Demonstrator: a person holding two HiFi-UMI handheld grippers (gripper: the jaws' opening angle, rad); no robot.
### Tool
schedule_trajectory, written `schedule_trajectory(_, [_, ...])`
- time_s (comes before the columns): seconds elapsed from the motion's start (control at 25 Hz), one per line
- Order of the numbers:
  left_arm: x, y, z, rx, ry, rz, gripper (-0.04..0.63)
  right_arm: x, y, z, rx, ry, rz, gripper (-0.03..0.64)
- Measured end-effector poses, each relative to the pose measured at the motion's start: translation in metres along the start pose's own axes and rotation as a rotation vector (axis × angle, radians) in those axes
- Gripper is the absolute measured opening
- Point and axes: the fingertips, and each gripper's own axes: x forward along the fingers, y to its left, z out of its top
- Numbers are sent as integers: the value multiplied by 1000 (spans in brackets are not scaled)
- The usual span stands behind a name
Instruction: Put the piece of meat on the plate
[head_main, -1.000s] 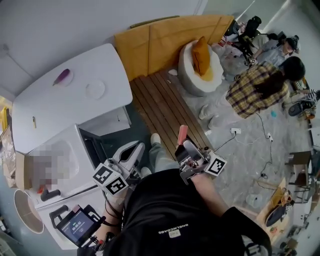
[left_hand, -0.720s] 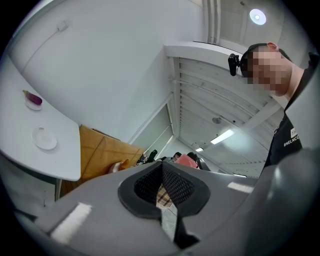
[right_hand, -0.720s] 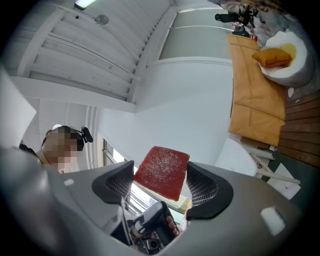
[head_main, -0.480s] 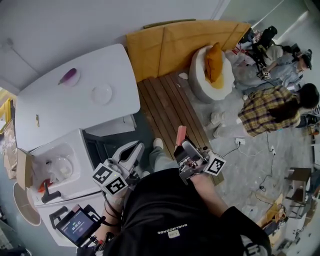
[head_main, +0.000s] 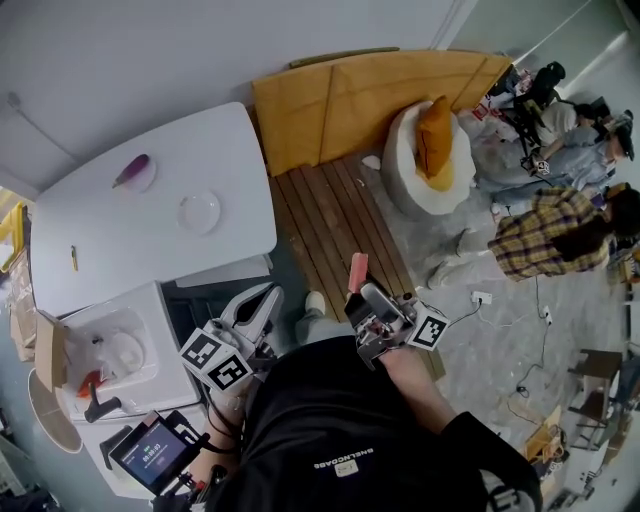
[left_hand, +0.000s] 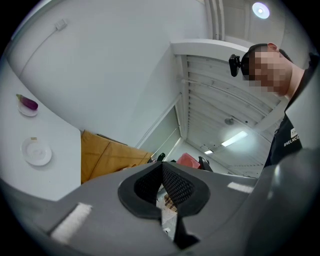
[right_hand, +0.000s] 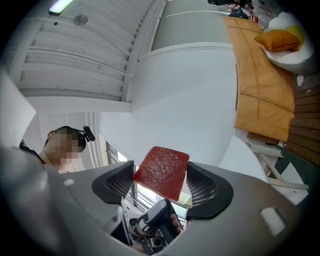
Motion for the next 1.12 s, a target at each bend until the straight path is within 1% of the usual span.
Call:
schedule_trajectory(0.12, [19, 8, 8, 2, -5, 9, 14, 8, -11, 18, 4, 10, 7, 330])
schedule_trajectory(0.2, [40, 12, 12, 2, -9, 17, 14, 13, -20, 38, 12, 20, 9, 328])
schedule_trajectory(0.32, [73, 19, 17, -1, -16, 40, 14, 18, -34, 71, 25, 31, 20, 330])
schedule_trajectory(0.4, [82, 22, 21, 0, -25, 56, 14, 22, -38, 82, 29, 43, 26, 330])
schedule_trajectory(0.64, [84, 31, 28, 4, -51, 98, 14, 35, -48, 92, 53, 71, 60, 328])
schedule_trajectory(0.84, [80, 44, 33, -1, -67, 154, 14, 49, -67, 98, 69, 120, 54, 328])
schedule_trajectory(1.12, [73, 63, 38, -5, -83, 224, 14, 73, -86, 110, 100, 141, 67, 328])
